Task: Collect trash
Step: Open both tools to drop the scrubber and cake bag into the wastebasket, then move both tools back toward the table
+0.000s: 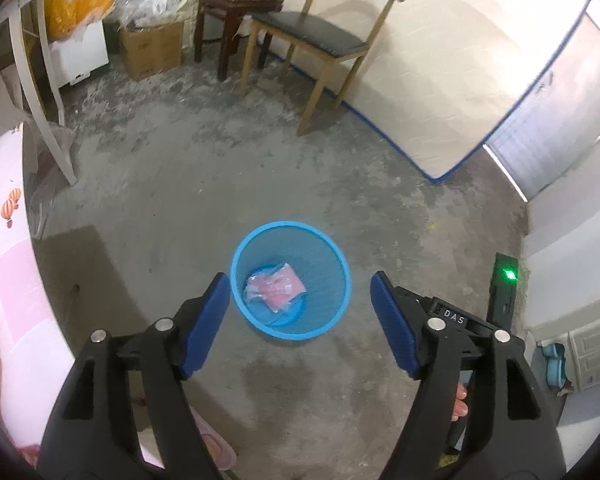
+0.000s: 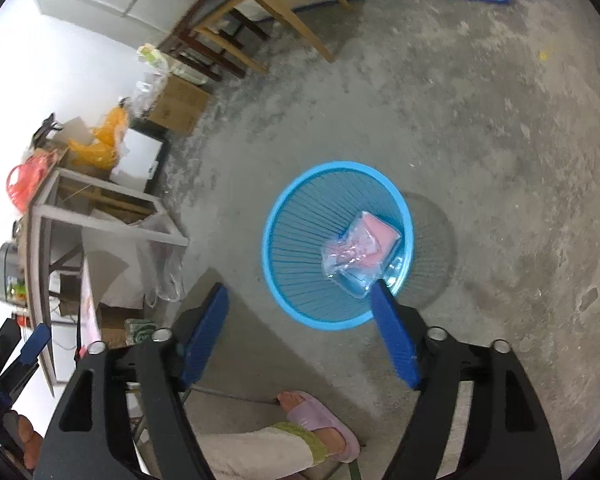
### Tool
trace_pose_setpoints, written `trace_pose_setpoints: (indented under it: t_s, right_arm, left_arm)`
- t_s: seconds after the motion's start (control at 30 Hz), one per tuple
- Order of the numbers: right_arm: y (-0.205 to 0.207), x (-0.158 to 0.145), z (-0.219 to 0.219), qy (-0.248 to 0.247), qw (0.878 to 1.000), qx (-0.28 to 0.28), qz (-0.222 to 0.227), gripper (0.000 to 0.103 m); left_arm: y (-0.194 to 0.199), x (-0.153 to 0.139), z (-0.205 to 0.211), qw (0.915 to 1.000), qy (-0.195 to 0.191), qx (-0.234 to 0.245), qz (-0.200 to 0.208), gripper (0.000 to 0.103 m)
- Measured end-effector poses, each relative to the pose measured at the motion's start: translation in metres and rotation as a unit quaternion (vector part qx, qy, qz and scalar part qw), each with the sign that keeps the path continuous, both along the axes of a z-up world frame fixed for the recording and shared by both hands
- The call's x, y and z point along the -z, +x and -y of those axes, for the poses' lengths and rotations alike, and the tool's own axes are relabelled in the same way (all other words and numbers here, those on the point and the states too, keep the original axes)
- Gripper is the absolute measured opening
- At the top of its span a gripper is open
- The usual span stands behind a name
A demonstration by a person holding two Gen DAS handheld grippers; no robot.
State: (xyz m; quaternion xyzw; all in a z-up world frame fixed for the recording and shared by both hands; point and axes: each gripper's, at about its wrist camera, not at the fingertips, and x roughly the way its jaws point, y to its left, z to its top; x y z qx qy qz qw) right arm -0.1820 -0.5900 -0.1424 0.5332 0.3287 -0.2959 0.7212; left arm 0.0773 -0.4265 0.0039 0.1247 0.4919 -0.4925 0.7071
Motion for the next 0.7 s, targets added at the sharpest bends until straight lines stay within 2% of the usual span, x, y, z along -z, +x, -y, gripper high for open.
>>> trace_pose_setpoints:
  t_s: [0.2,0.37,0.5,0.7]
  right_arm:
    - [0.014,-0.054,-0.035,-0.047,0.997,-0.051,0.027,0.08]
    - [0.044,-0.103,-0.076,-0.093,0.988,-0.113,0.058,0.083]
    - [0.073,-0.13,-0.112,-0.118,0.975,-0.17,0.082,0.086]
    - [0.129,-0.154,-0.179,-0.13,0.948,-0.269,0.111,0.087]
  left_arm:
    - [-0.029,-0.044,-0.054,0.9981,-0.054,0.013,0.026,0.073]
    - [-0.042,-0.075,-0.11,0.9935,-0.096,0.006,0.061,0.077]
    - [-0.045,-0.089,-0.159,0.9895,-0.112,-0.008,0.091,0.08]
    - [-0.024,-0.089,-0.259,0.981,-0.116,-0.091,0.127,0.082]
